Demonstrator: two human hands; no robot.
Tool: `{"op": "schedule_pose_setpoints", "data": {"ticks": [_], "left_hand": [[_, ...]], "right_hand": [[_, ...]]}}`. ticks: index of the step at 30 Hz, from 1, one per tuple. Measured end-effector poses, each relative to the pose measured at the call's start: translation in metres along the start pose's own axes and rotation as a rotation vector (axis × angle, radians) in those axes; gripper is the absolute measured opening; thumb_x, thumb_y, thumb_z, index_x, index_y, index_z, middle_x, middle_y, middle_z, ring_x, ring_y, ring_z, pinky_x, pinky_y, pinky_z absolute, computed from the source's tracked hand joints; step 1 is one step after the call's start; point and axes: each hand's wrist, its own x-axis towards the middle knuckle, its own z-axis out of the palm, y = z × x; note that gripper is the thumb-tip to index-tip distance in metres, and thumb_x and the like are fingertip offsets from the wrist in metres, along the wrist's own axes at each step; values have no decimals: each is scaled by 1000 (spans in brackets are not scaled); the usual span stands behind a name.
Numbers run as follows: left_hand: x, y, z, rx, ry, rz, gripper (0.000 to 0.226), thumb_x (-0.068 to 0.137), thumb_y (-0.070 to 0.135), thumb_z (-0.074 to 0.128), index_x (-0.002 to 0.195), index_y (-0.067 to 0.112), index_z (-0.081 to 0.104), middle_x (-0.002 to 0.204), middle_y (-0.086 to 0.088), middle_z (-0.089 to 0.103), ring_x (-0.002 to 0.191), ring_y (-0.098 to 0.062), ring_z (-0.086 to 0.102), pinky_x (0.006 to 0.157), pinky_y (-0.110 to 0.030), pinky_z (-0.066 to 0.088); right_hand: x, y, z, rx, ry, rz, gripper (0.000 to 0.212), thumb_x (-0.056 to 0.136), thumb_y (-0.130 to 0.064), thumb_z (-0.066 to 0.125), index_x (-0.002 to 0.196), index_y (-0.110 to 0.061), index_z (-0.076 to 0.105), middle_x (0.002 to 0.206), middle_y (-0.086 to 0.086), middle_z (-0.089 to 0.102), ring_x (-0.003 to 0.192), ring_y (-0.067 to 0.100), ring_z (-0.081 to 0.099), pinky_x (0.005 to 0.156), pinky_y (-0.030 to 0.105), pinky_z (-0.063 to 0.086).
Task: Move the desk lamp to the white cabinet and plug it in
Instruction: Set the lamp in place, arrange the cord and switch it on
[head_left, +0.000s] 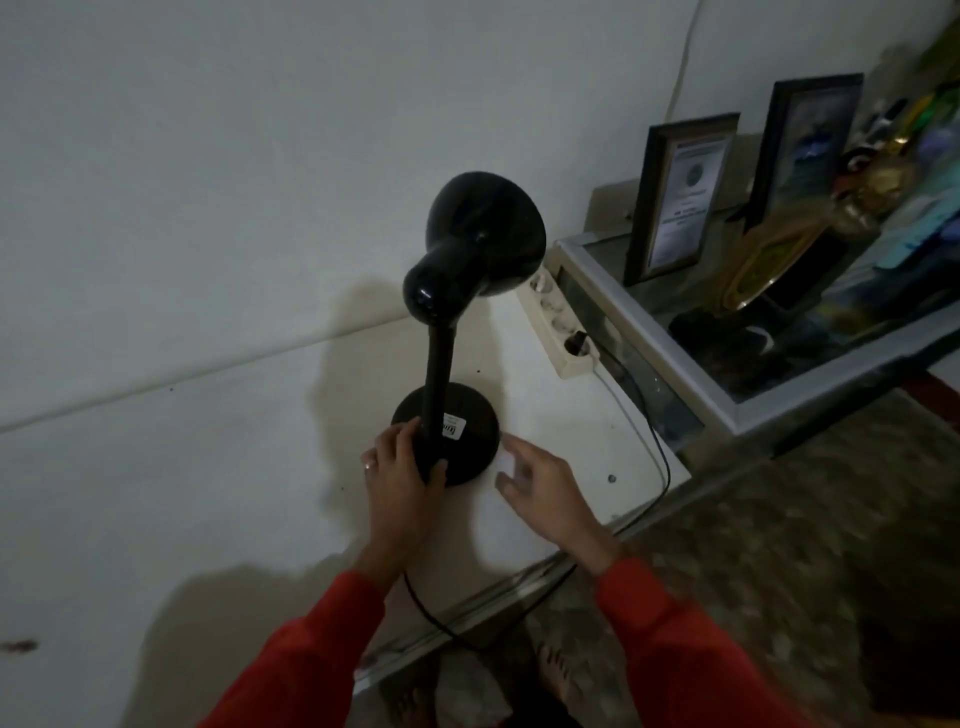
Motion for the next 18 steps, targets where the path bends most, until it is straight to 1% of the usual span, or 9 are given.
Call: {"op": "schedule_pose_setpoints", "data": {"ticks": [3, 5, 7, 9, 11, 13, 14, 16, 18], "left_hand": [[-29, -5, -7, -27, -28, -23, 57, 72, 21, 60, 125, 9, 43, 126, -19, 38, 114, -34, 33, 99, -51, 32], [-49, -12, -11, 27, -45, 229, 44, 70, 21, 59, 112, 11, 50, 116, -17, 48, 106, -27, 36, 91, -48, 38], [-64, -25, -15, 26, -154, 620, 19, 76, 22, 58, 94, 16, 55, 100, -9, 60, 97, -18, 42, 84, -38, 42], [-70, -40, -19, 73, -361, 905, 8, 82, 30, 57, 86, 23, 55, 92, 0, 61, 94, -12, 45, 84, -27, 36], [-73, -52, -20, 175, -463, 972, 18, 81, 47, 59, 87, 31, 55, 94, 6, 56, 97, -9, 43, 85, -22, 31], [-75, -58, -20, 232, -475, 992, 24, 79, 56, 58, 92, 36, 55, 99, 8, 52, 101, -12, 42, 89, -24, 31], [-75, -60, -20, 245, -475, 1008, 24, 80, 57, 57, 93, 37, 55, 101, 7, 53, 101, -13, 43, 90, -26, 32], [-75, -59, -19, 256, -449, 1047, 19, 81, 52, 59, 89, 35, 57, 100, 5, 56, 100, -16, 44, 89, -28, 33], [-75, -56, -17, 256, -419, 1065, 18, 78, 47, 62, 87, 31, 58, 99, 5, 53, 96, -18, 46, 87, -29, 34]], "right_hand": [[-20, 9, -6, 73, 154, 2, 39, 84, -11, 66, 122, -10, 60, 119, 5, 65, 110, 13, 59, 99, 26, 46], [-36, 16, -9, 107, 318, 6, 29, 81, -5, 67, 108, -16, 66, 111, -2, 69, 103, 4, 59, 95, 17, 45], [-50, 23, -14, 66, 497, 35, 36, 77, 2, 64, 95, -29, 64, 97, -18, 64, 92, -5, 54, 86, 10, 43], [-62, 33, -17, 84, 590, 164, 35, 76, 2, 63, 87, -30, 60, 88, -15, 58, 86, 3, 55, 83, 24, 48], [-69, 42, -20, 144, 575, 370, 21, 75, -1, 67, 86, -17, 58, 90, 5, 60, 87, 22, 57, 82, 37, 49], [-74, 49, -24, 193, 484, 593, 18, 75, -4, 71, 81, -8, 55, 89, 20, 61, 78, 27, 57, 75, 30, 47], [-76, 50, -26, 192, 415, 690, 17, 76, -6, 71, 81, -5, 55, 84, 19, 62, 71, 23, 56, 67, 25, 47], [-81, 50, -25, 274, 241, 857, 28, 78, -10, 70, 99, -5, 52, 76, 7, 61, 60, 15, 57, 52, 18, 47], [-84, 52, -20, 515, 129, 975, 43, 84, -12, 65, 120, -7, 41, 90, 14, 65, 56, 17, 60, 49, 23, 48]]}}
